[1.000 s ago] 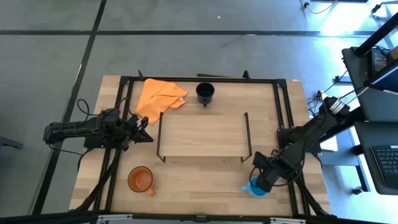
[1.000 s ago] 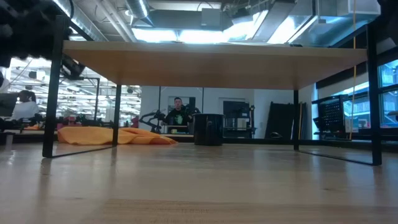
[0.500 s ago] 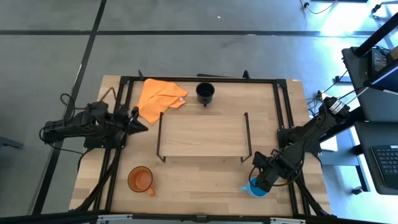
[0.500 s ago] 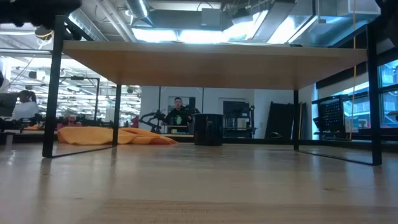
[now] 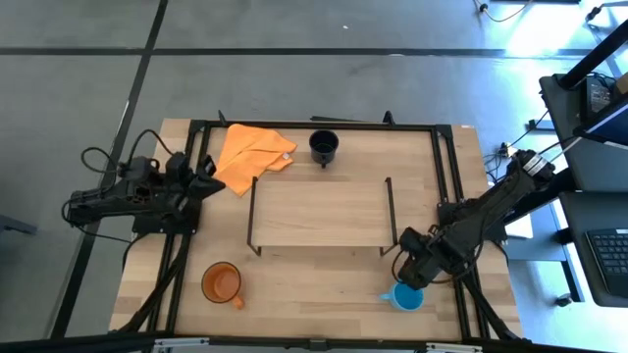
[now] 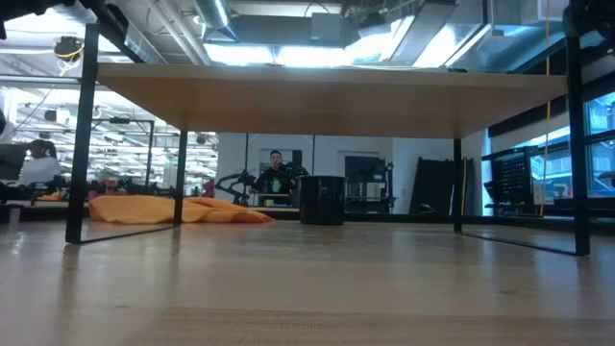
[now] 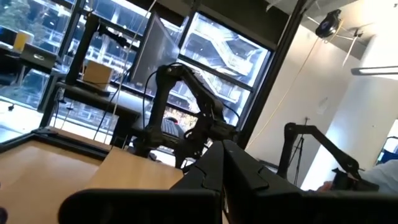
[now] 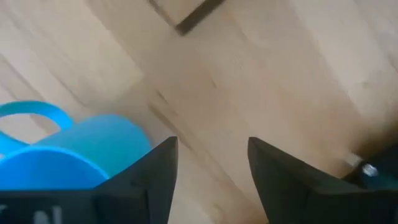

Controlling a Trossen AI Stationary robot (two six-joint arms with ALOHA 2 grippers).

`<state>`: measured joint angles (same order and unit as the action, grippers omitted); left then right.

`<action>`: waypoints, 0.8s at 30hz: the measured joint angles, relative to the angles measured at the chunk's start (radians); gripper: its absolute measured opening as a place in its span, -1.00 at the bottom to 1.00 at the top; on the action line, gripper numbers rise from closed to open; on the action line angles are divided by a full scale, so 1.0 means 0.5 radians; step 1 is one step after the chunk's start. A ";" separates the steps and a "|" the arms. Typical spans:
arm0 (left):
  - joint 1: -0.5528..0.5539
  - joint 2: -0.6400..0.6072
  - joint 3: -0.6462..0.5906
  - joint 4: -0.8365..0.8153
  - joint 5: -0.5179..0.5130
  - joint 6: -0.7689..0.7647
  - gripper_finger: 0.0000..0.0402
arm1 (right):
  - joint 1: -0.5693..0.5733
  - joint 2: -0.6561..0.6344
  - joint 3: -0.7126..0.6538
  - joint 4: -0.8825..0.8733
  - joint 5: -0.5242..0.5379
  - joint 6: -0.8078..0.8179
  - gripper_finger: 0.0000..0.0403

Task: Stack small to large cups/mugs on shelf
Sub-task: Put the blue cup on the shelf

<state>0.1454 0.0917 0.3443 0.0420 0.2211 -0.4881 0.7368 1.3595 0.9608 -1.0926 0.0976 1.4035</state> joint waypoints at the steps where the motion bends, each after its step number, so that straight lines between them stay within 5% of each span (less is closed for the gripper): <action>1: 0.000 0.000 0.000 0.004 0.000 0.000 -1.00 | -0.004 -0.025 0.001 -0.014 -0.002 0.005 -0.03; 6: 0.000 0.000 0.000 0.013 -0.098 0.078 -1.00 | -0.004 -0.169 0.017 -0.012 -0.052 0.050 -0.03; 11: 0.001 0.001 0.000 0.028 -0.300 -0.161 -1.00 | -0.004 -0.264 0.069 -0.026 -0.029 0.121 -0.03; 18: 0.000 0.324 0.055 -0.007 0.029 -0.225 -1.00 | 0.067 -0.264 0.160 -0.094 -0.091 0.113 -0.03; 24: -0.038 0.714 0.451 -0.371 0.063 0.236 -1.00 | 0.173 -0.216 0.197 -0.059 -0.073 0.156 -0.03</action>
<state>0.1262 0.4487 0.5696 -0.1437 0.2525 -0.3700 0.8234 1.2514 1.0595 -1.1221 0.0612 1.4815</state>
